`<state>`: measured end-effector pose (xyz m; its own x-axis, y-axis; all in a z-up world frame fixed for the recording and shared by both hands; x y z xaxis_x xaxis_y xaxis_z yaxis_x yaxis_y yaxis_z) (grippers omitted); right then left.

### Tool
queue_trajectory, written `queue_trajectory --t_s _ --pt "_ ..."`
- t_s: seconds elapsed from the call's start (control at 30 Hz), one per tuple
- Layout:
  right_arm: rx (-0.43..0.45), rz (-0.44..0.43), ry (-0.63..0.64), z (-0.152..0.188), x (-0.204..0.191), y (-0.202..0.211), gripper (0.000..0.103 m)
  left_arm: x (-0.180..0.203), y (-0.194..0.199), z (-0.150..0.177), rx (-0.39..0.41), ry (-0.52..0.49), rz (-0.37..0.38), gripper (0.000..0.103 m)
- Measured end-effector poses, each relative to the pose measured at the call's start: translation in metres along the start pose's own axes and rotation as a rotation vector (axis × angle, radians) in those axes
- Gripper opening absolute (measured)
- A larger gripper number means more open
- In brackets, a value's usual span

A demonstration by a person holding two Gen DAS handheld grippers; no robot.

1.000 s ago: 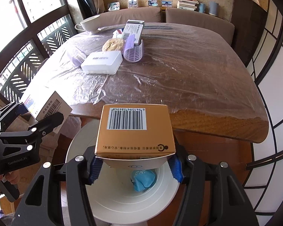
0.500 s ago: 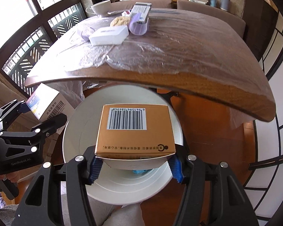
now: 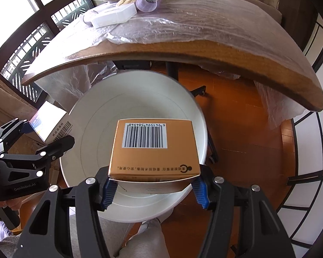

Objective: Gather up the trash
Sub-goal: 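Carry the medicine box and cardboard box over the white bin with both tools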

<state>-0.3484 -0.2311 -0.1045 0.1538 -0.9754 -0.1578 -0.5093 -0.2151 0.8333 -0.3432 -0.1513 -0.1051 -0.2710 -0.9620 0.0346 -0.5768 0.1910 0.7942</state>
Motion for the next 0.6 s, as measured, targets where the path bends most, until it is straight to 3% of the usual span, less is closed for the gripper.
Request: queue_trajectory --t_s 0.6 --pt "-0.059 0.034 0.014 0.004 0.001 -0.039 0.058 -0.005 -0.035 0.012 -0.086 -0.016 -0.034 0.082"
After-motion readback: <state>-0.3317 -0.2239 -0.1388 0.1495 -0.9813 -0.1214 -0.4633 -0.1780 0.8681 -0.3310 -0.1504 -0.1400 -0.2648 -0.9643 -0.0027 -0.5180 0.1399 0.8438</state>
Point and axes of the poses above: each gripper's, at about its wrist camera, not at the fingertips, and y roughly against the way its jaws point, x to its right, z to its underside, the point moved 8 cm from there along -y, roughly the way its jaws point, and after that the axes turned 10 degrees about x, right-handed, at the moved point
